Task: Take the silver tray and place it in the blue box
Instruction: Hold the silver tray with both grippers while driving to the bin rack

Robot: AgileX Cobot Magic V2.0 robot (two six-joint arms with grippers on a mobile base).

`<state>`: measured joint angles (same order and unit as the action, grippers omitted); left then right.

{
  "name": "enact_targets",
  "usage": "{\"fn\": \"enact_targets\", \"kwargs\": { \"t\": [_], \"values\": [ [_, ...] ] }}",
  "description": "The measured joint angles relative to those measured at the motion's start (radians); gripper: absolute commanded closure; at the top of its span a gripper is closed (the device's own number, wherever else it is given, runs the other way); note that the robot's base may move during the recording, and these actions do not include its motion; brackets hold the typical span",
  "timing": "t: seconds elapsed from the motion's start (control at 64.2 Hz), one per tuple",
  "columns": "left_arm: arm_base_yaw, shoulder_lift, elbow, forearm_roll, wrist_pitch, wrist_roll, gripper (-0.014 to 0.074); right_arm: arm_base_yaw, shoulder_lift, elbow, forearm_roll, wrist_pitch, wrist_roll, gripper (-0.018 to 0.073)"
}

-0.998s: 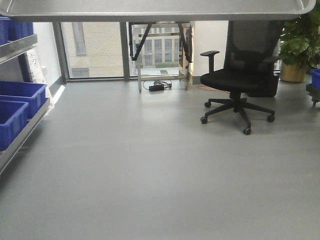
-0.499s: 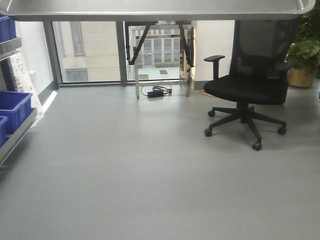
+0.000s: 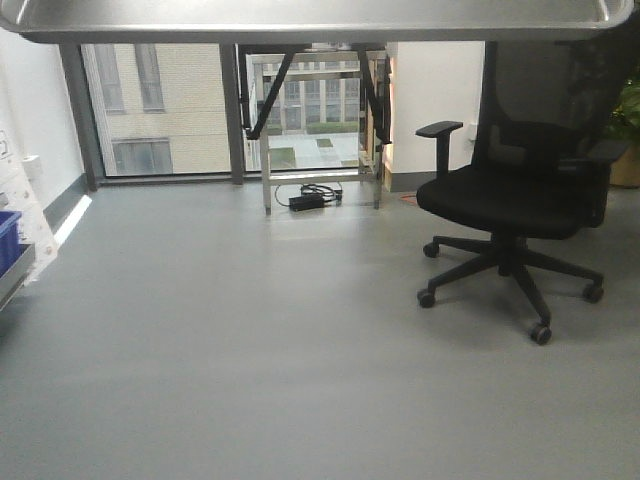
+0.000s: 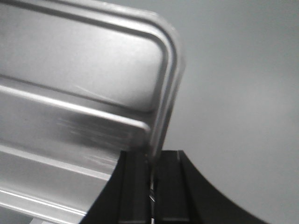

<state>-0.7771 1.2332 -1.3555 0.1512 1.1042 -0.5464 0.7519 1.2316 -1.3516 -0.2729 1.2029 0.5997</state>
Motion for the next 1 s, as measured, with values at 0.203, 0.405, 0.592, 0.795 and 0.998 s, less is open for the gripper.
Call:
{"fn": "enact_targets", "kwargs": {
  "t": [0.203,0.405,0.592,0.795,0.998],
  "values": [
    [0.0,0.0,0.0,-0.001,0.0,0.0,0.0694,0.0,0.0,0.0,0.0,0.0,0.0,0.0503],
    [0.0,0.0,0.0,-0.001,0.0,0.0,0.0694,0.0,0.0,0.0,0.0,0.0,0.0,0.0503],
    [0.0,0.012,0.0,-0.001,0.0,0.0,0.0694,0.0,0.0,0.0,0.0,0.004,0.0,0.0503],
    [0.0,0.032,0.0,-0.001,0.0,-0.003,0.0694,0.0,0.0,0.0,0.0,0.008,0.0,0.0503],
    [0.0,0.088,0.0,0.003,-0.01,-0.011,0.0694,0.0,0.0,0.0,-0.002,0.026,0.0,0.0503]
  ]
}}
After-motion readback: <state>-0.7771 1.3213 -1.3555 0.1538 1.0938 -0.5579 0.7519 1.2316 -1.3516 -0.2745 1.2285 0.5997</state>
